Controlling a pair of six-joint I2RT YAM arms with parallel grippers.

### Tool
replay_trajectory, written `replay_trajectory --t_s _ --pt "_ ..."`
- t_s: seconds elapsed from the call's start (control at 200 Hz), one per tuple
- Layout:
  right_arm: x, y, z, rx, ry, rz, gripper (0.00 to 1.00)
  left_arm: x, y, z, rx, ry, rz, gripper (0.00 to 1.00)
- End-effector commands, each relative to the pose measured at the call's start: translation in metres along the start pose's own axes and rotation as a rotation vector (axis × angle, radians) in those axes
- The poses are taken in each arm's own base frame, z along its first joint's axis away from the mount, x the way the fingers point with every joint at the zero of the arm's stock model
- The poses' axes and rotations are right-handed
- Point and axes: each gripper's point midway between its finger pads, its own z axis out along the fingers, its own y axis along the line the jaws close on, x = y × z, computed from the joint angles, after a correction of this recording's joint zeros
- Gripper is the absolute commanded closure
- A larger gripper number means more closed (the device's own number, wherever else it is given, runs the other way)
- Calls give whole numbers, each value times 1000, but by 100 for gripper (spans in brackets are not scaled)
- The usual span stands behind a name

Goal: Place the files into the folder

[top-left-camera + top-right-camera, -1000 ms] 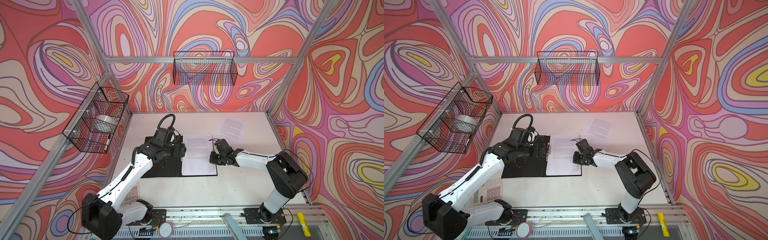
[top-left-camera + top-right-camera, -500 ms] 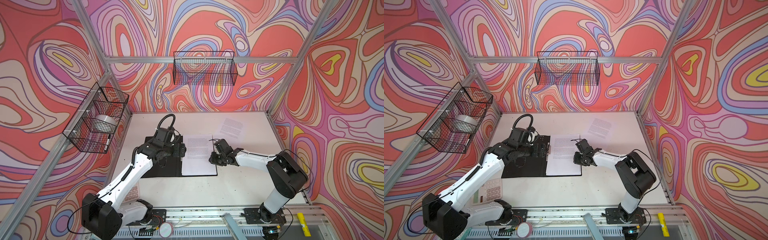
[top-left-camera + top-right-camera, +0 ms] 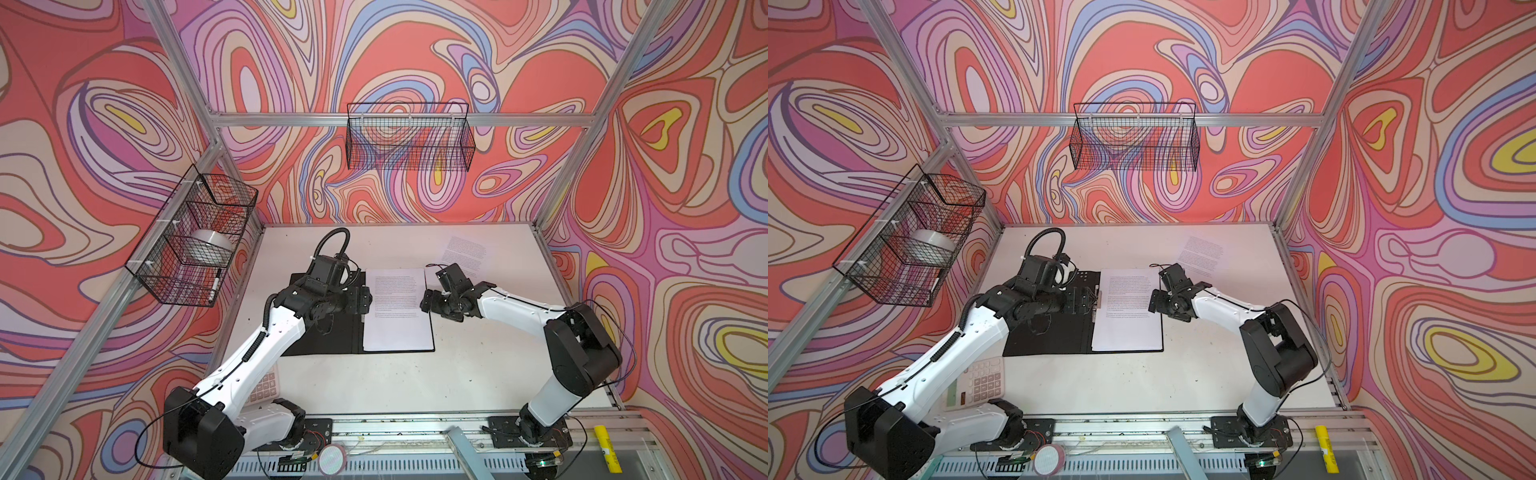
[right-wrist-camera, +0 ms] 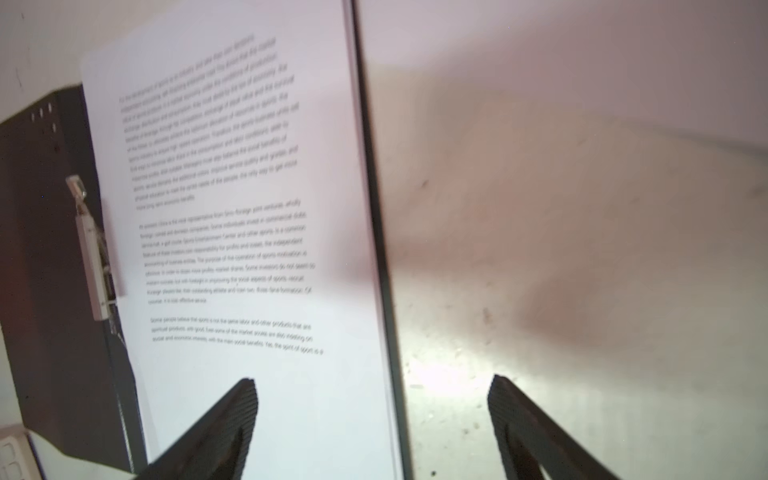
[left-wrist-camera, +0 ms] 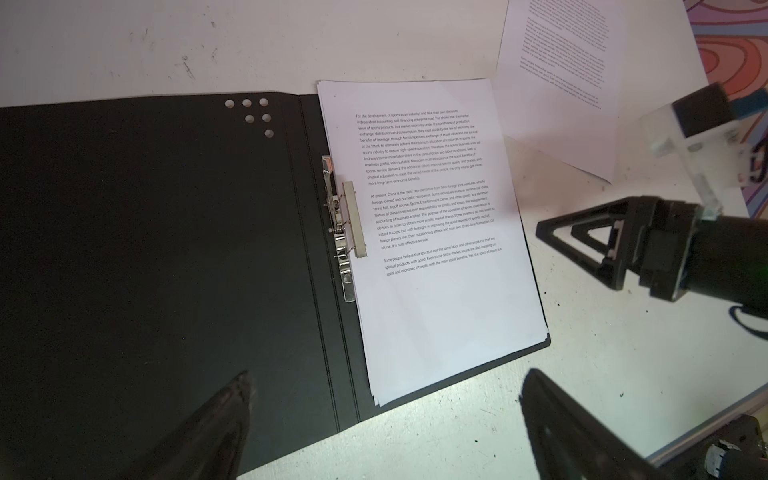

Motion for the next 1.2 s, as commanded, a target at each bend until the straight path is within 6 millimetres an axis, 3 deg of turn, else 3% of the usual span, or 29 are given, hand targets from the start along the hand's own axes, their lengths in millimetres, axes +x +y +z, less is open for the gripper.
replay_trajectory --t_s 0.0,0.145,0.265,0.401,0.536,0.806,1.022,1.197 --pt "-38 -29 -16 61 -48 22 2 1 3 -3 -8 -1 0 1" --pt "-88 -57 -20 143 -81 70 2 2 1 -2 7 5 1 1" --pt "-116 -94 -2 235 -51 135 2 6 -5 0 41 24 1 2" --pt "-146 -102 10 264 -75 118 2 9 -18 4 115 49 -12 3" --pt "-164 -94 27 255 -57 97 7 11 -30 9 177 95 -25 4" --pt "-161 -71 69 222 4 24 11 6 -42 17 232 125 -66 2" --pt "-149 -29 85 165 -6 -51 11 3 -49 23 262 136 -94 2" --pt "-121 -42 97 190 74 3 10 -2 -53 25 281 137 -104 2"
